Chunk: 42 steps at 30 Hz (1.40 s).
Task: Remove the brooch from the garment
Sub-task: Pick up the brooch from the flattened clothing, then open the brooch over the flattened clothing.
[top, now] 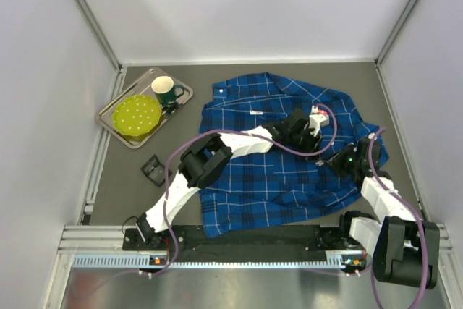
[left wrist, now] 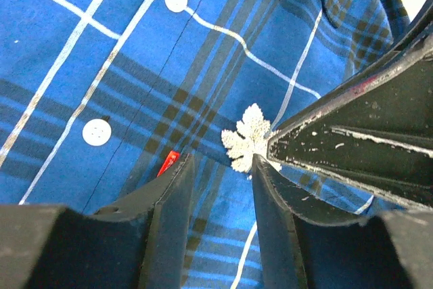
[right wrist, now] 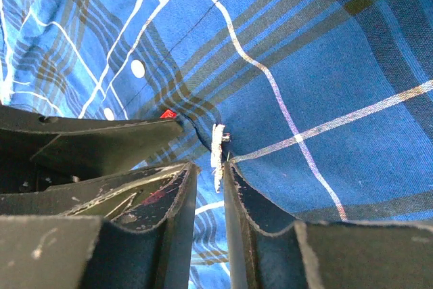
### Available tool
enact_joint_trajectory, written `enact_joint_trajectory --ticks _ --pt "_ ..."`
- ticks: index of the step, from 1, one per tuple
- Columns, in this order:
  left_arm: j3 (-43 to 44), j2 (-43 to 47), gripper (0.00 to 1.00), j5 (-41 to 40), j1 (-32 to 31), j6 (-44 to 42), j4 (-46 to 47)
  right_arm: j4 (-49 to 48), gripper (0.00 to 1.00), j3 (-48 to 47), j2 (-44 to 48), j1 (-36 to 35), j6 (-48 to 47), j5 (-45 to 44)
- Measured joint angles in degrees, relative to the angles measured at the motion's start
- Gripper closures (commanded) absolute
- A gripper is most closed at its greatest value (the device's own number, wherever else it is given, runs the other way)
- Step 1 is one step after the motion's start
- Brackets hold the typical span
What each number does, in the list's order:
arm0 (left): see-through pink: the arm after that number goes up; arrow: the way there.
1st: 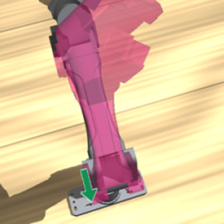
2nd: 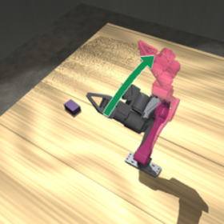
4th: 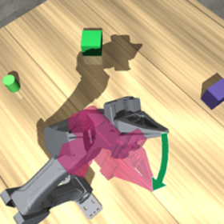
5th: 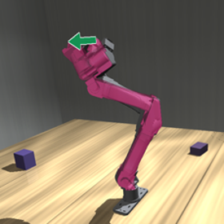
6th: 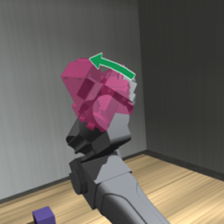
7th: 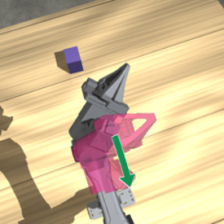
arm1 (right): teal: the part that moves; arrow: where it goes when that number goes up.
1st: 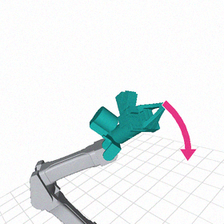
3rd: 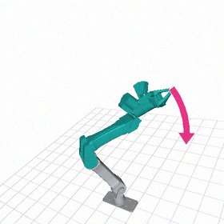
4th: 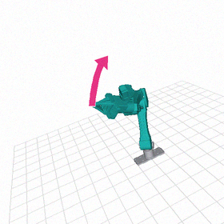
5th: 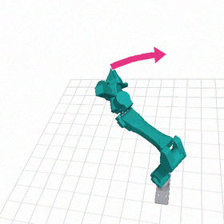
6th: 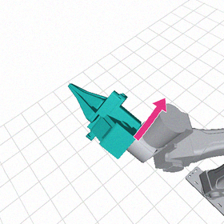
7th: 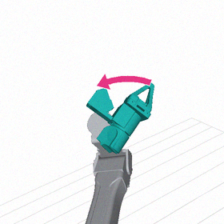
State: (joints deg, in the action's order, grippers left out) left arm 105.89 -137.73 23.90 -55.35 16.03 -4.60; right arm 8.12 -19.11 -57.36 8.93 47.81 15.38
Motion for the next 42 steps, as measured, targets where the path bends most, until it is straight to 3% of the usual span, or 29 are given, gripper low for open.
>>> enact_joint_trajectory --ticks 6,13,18,21,27,42 --pt "-4.0 3.8 0.53 -1.55 0.11 -1.36 0.0 -0.61 0.76 0.85 0.0 0.0 1.18 -0.04" --pt "-7.67 6.21 0.59 -0.55 0.11 -4.02 2.91 -1.62 0.75 0.87 -0.52 0.0 2.67 0.55" --pt "-8.09 6.21 0.53 -0.66 -0.55 -7.1 3.34 -1.75 0.72 0.87 -0.5 0.0 3.61 0.96" --pt "-8.24 6.21 0.44 -0.96 -1.62 -9.22 3.67 -1.75 0.7 0.85 -0.48 0.0 4.26 1.11" --pt "-9.7 6.23 0.4 -1.33 -4.0 -11.93 4.63 -1.75 0.65 0.85 -0.48 0.0 5.25 1.73" --pt "-9.94 6.23 0.6 -4.98 -4.59 -13.09 7.91 -1.25 0.65 0.85 -0.02 0.0 9.55 2.21"
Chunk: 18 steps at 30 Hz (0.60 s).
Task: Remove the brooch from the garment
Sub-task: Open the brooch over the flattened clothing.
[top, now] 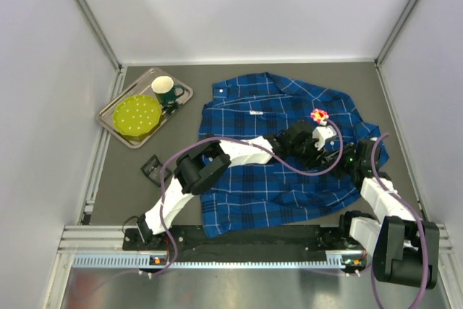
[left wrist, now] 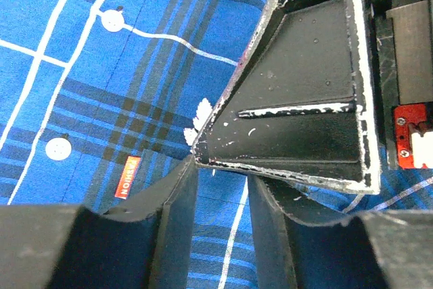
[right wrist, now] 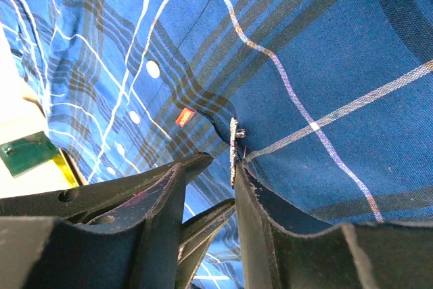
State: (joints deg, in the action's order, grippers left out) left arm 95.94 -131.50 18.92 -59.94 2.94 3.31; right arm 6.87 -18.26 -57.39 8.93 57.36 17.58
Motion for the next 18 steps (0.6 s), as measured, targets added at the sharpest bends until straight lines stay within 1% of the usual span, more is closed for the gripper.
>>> enact_joint_trajectory --ticks 2,6,9,15,16,18 --pt "0.0 0.0 0.61 -0.31 0.0 0.0 0.13 0.0 0.65 0.0 0.02 0.0 0.63 0.0" --pt "0.0 0.0 0.58 -0.35 0.02 0.02 0.13 0.02 0.65 0.0 0.02 0.0 1.4 -0.02" --pt "0.0 0.0 0.59 -0.33 0.0 0.02 0.13 0.02 0.65 -0.04 0.02 0.0 1.84 -0.02" --pt "0.02 -0.02 0.69 -0.48 0.04 -0.11 0.02 0.48 0.65 -0.17 0.46 0.0 1.88 -0.04" --pt "0.02 -0.02 0.73 -0.52 0.09 -0.09 0.02 0.61 0.65 -0.17 0.57 0.0 1.9 -0.04" --pt "0.02 -0.02 0.75 -0.61 0.17 -0.15 0.0 0.92 0.63 -0.17 0.81 0.0 1.88 -0.2"
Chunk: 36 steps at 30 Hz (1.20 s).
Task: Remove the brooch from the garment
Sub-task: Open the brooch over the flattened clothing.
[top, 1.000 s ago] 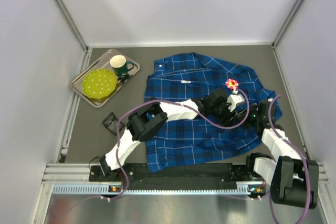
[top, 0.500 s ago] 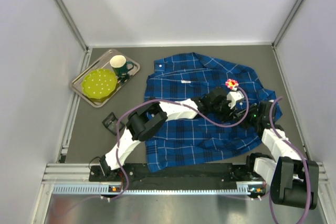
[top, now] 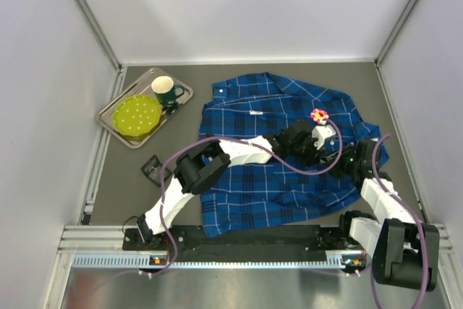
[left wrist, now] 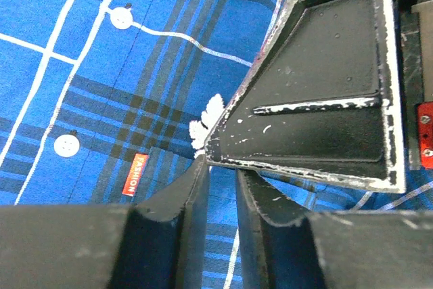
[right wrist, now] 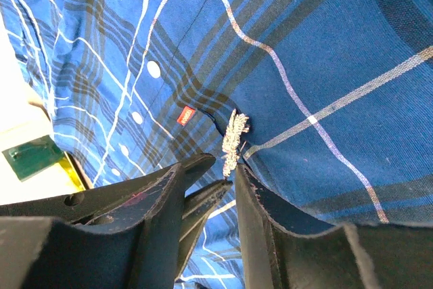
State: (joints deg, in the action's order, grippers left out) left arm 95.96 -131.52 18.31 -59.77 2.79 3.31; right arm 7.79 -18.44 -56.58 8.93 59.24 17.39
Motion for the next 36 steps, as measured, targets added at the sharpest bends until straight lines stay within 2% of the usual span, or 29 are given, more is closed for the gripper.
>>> enact_joint_trajectory --ticks 3,9,11,12,16,21,27,36 --pt "0.0 0.0 0.83 0.02 0.07 0.0 -0.17 0.9 0.57 -0.07 0.42 0.0 -0.09 -0.61" --pt "0.0 0.0 0.83 0.15 0.04 0.0 -0.24 5.29 0.5 -2.67 0.7 0.0 -2.62 -3.74" --pt "0.0 0.0 0.76 0.22 0.04 0.0 -0.24 6.49 0.51 -3.61 0.94 0.0 -3.74 -4.9" --pt "0.0 0.0 0.68 0.28 0.04 0.02 -0.24 7.06 0.51 -3.96 1.14 0.0 -4.17 -5.46" --pt "-0.09 0.0 0.56 0.5 0.04 0.02 -0.11 8.33 0.53 -4.52 1.4 0.0 -5.31 -6.99" --pt "-1.31 0.0 0.5 0.42 -0.39 -0.28 0.55 10.99 0.55 -4.92 1.44 0.0 -6.54 -9.75" --pt "-1.38 0.0 0.49 -1.44 -2.23 -1.25 0.55 12.52 0.56 -6.05 2.1 1.55 -8.11 -10.82" --pt "0.37 -1.4 0.59 -4.28 -2.95 -2.8 0.35 13.29 0.57 -6.05 2.43 4.17 -8.92 -8.5"
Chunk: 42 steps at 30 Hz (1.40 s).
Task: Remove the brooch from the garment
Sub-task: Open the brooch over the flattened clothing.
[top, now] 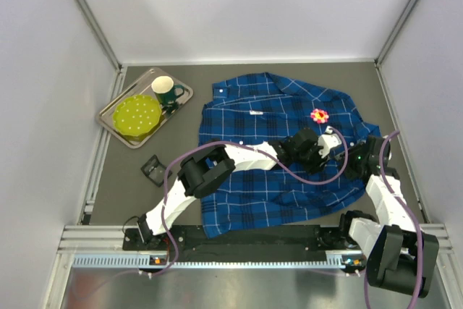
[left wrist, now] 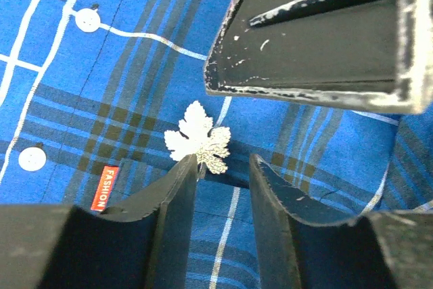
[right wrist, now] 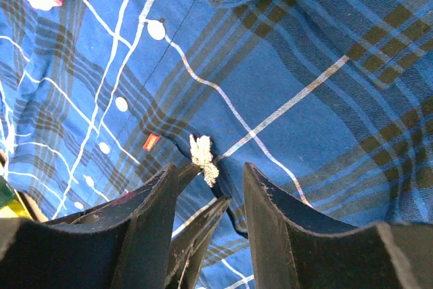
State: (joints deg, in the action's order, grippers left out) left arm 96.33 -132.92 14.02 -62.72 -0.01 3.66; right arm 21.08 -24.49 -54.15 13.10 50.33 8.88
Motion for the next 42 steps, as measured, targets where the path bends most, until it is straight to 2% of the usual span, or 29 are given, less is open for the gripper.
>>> enact_joint_trajectory --ticks 13,14,15,21,26,29,30,35,42 --pt "2.86 -1.68 0.57 -1.97 0.04 -1.25 -1.86 -1.05 0.57 0.0 -0.52 0.09 0.2 4.55" --pt "2.95 -1.7 0.59 -1.92 0.04 -1.27 -2.01 -1.38 0.57 0.0 -1.09 0.09 0.22 4.68" --pt "3.02 -1.7 0.68 -1.92 0.04 -1.27 -2.12 -1.57 0.57 0.0 -1.49 0.09 0.22 4.74" --pt "3.65 -1.7 0.86 -1.97 0.04 -1.75 -2.62 -2.56 0.58 0.07 -3.39 0.09 0.33 5.33" --pt "3.65 -1.68 0.9 -1.66 0.04 -1.88 -1.99 -3.54 0.61 0.09 -4.98 0.09 0.79 6.03" --pt "3.65 -1.68 0.92 -1.66 0.04 -1.9 -1.97 -4.46 0.61 0.09 -6.01 0.07 0.92 6.25" --pt "3.65 -1.68 0.96 -1.66 0.04 -1.9 -1.97 -4.76 0.61 0.09 -6.32 0.07 0.98 6.25" --pt "2.99 -1.2 1.0 -1.62 0.04 -1.9 -1.49 -5.29 0.62 0.07 -8.26 -1.46 1.57 5.75" --pt "2.16 -0.63 1.0 -1.46 0.04 -1.88 -0.9 -5.49 0.65 -0.39 -10.8 -3.26 2.4 4.09"
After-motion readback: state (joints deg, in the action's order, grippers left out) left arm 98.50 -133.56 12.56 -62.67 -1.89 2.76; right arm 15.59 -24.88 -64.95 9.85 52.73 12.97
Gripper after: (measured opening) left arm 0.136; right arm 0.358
